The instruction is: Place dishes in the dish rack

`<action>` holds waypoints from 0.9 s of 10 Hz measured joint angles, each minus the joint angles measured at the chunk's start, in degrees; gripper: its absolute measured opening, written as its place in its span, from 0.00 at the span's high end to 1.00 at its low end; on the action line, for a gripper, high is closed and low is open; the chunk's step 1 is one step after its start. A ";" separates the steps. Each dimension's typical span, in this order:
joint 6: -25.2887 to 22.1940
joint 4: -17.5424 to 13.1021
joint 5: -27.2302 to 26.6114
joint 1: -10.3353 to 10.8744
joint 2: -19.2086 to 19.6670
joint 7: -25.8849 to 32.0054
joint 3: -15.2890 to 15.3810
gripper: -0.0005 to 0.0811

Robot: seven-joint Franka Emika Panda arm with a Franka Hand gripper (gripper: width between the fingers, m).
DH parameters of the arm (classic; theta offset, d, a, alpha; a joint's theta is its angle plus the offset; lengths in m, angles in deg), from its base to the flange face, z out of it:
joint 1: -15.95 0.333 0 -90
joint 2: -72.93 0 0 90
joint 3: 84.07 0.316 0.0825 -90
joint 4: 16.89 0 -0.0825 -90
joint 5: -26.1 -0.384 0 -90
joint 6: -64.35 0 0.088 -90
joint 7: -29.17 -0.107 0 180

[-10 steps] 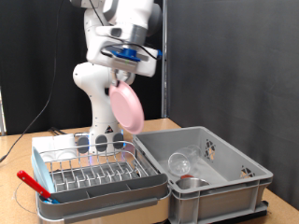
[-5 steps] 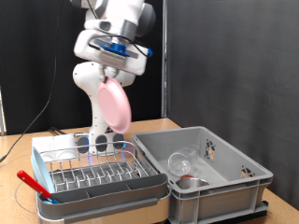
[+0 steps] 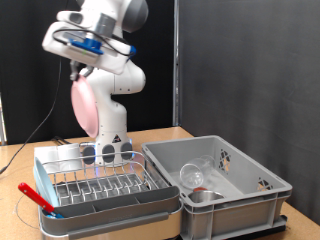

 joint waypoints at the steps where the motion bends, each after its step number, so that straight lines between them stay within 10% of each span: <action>1: -1.50 -1.01 0.00 -0.93 0.73 0.51 -1.20 0.95; 9: 6.40 -2.63 4.00 -4.74 12.29 4.03 -7.50 0.95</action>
